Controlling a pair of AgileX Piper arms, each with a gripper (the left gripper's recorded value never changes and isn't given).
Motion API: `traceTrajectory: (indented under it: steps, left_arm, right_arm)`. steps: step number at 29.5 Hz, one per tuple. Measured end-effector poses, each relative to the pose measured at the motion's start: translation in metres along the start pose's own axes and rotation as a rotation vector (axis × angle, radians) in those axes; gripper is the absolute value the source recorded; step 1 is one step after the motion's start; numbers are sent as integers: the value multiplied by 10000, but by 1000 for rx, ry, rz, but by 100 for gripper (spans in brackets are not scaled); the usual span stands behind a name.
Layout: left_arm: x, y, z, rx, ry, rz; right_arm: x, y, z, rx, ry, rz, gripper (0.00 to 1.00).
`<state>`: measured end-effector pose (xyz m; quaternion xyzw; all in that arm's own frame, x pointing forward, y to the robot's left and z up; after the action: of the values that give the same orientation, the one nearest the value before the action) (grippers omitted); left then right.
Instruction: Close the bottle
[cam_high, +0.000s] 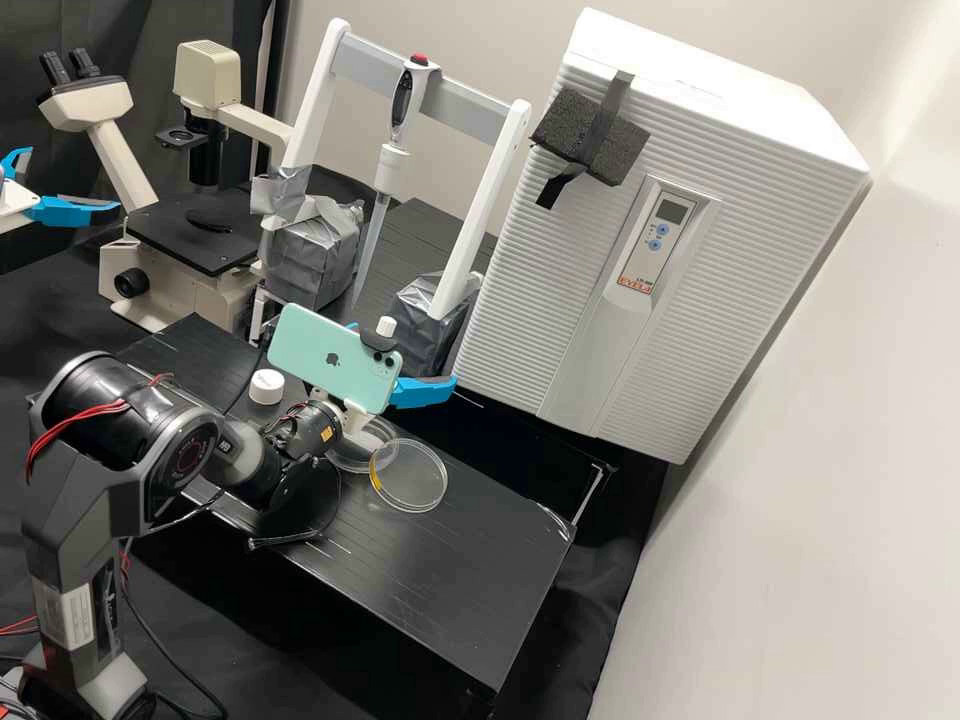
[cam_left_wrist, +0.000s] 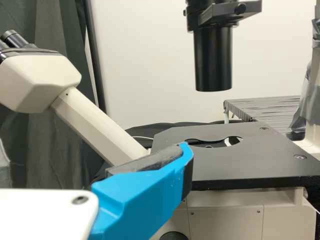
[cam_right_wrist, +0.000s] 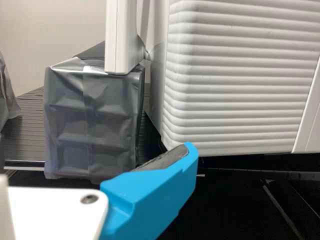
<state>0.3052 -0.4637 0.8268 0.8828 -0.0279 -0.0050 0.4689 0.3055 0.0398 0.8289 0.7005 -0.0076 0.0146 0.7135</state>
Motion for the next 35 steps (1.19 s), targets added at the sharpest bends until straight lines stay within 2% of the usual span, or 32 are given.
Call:
traceTrajectory:
  steps: [6, 9, 11, 12, 16, 19, 20, 21, 22, 26, 29, 33, 35]
  left_arm:
    - [0, 0, 0, 0, 0, 0]
    - [-5, -7, 27, 6, -30, -4]
    - [-31, -22, 60, -22, -73, -1]
    - [-51, -26, 67, -27, -95, 0]
    - [-196, -26, 112, -52, -201, -2]
    - [-333, -28, 100, -86, -257, -4]
    - [-383, -24, 84, -102, -273, -2]
    - [-446, -9, 55, -130, -291, 5]
    - [-488, -8, 40, -144, -303, -3]
    - [-679, -18, -41, -202, -338, -60]
    - [-808, -26, -105, -225, -342, -97]
    - [-935, -78, -148, -225, -339, -139]
    - [-970, -103, -147, -225, -338, -151]
  right_arm:
    - [0, 0, 0, 0, 0, 0, 100]
    - [0, 0, 0, 0, 0, 0, 100]
    - [0, 0, 0, 0, 0, 0, 100]
    - [0, 0, 0, 0, 0, 0, 100]
    - [0, 0, 0, 0, 0, 0, 100]
    - [0, 0, 0, 0, 0, 0, 100]
    - [0, 0, 0, 0, 0, 0, 100]
    - [0, 0, 0, 0, 0, 0, 100]
    - [0, 0, 0, 0, 0, 0, 100]
    - [0, 0, 0, 0, 0, 0, 100]
    - [0, 0, 0, 0, 0, 0, 100]
    - [0, 0, 0, 0, 0, 0, 100]
    - [0, 0, 0, 0, 0, 0, 100]
